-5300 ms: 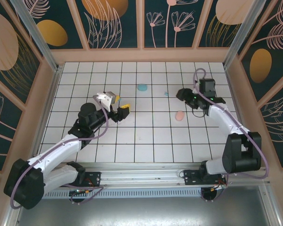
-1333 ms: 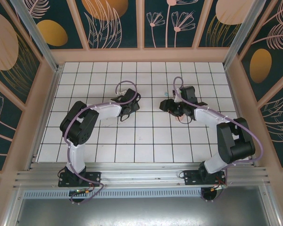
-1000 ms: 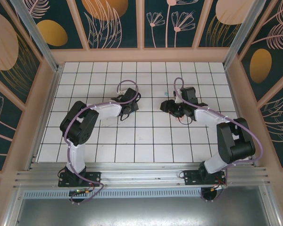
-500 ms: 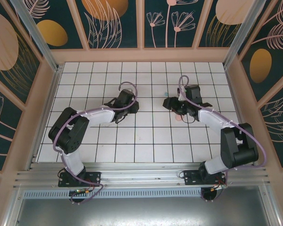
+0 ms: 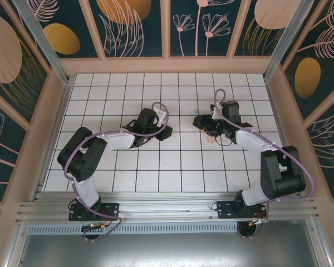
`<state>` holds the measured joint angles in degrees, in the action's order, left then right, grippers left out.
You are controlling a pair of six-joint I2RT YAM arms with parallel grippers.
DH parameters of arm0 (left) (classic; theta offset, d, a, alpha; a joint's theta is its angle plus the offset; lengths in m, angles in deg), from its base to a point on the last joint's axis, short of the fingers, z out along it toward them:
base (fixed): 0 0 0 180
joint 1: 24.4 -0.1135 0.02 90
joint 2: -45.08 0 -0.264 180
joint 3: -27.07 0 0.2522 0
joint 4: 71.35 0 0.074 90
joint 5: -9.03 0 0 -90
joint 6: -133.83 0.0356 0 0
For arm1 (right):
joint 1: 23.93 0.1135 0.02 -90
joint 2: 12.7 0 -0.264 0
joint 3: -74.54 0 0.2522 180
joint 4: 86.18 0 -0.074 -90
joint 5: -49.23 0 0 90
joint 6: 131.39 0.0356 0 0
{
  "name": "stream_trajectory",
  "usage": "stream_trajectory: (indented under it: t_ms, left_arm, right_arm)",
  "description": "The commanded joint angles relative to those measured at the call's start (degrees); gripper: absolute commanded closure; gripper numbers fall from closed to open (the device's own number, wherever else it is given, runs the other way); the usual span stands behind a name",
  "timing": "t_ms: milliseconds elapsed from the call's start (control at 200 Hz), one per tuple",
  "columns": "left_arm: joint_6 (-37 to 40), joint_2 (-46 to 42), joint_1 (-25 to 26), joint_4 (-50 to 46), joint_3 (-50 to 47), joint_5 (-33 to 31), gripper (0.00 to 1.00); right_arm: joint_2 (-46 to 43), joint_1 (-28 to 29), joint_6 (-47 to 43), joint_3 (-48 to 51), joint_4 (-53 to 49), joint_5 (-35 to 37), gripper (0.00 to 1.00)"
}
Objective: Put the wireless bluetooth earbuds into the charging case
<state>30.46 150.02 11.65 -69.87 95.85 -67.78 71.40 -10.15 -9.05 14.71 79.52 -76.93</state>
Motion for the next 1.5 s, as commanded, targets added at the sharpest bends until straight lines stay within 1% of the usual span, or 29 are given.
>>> stream_trajectory:
  t_ms: [0,125,190,280,405,550,605,650,786,846,951,1021,1101,1231,1336,1496]
  left_arm:
    - [5.60,3.13,0.64,-0.89,2.42,0.71,0.74]
    - [5.91,4.80,0.99,-6.56,5.06,-5.96,0.65]
    - [5.52,5.29,0.99,-8.72,5.88,-9.24,0.57]
    - [4.24,4.45,1.00,-9.26,5.46,-11.45,0.46]
    - [1.13,-0.54,1.03,-5.32,1.66,-11.66,0.33]
    - [-7.04,-6.36,0.97,1.14,-4.53,-12.72,0.24]
    - [-10.52,-6.38,0.95,2.02,-5.54,-13.01,0.24]
    - [-13.41,-6.38,0.99,2.79,-5.95,-12.53,0.26]
    - [-25.80,-4.46,1.25,3.09,-5.09,-12.02,0.38]
    - [-29.80,-2.87,2.40,1.28,-3.88,-13.63,0.39]
    - [-34.03,-0.78,4.07,-3.69,-0.50,-17.63,0.38]
    - [-35.05,1.07,4.94,-5.27,1.18,-18.21,0.37]
    - [-35.65,2.85,6.08,-9.35,4.52,-20.84,0.35]
    - [-36.61,4.59,6.97,-14.79,6.96,-24.92,0.33]
    - [-36.74,5.04,7.18,-16.07,7.29,-26.31,0.33]
    - [-34.76,4.97,7.45,-17.49,8.24,-27.76,0.33]
  right_arm:
    - [-0.18,-0.63,0.56,1.49,1.07,-1.13,0.49]
    - [-0.37,-0.71,0.62,1.86,1.00,-0.45,0.49]
    - [-0.19,-0.78,0.69,1.69,1.06,-0.23,0.49]
    - [0.17,-0.82,0.89,0.86,0.77,-0.35,0.49]
    - [-0.91,-0.80,0.07,-0.55,-1.87,0.15,0.49]
    - [-4.71,-0.80,-1.66,-0.79,-5.59,2.96,0.49]
    - [-5.94,-0.77,-1.84,-0.58,-6.18,3.54,0.49]
    - [-6.68,-0.77,-1.80,-0.35,-6.23,3.64,0.49]
    - [-7.63,-0.81,-1.41,0.51,-5.76,3.55,0.49]
    - [-7.79,-0.78,-1.15,0.89,-5.46,3.55,0.49]
    - [-8.13,-0.84,-0.87,1.51,-5.06,3.37,0.49]
    - [-8.20,-0.81,-1.36,1.82,-5.08,3.76,0.49]
    - [-7.93,-0.79,-2.27,1.92,-6.12,4.57,0.49]
    - [-8.57,-0.87,-2.38,2.97,-6.02,4.87,0.49]
    - [-9.03,-0.88,-2.49,3.44,-5.94,4.87,0.49]
    - [-9.21,-1.13,-2.67,3.44,-6.04,4.87,0.49]
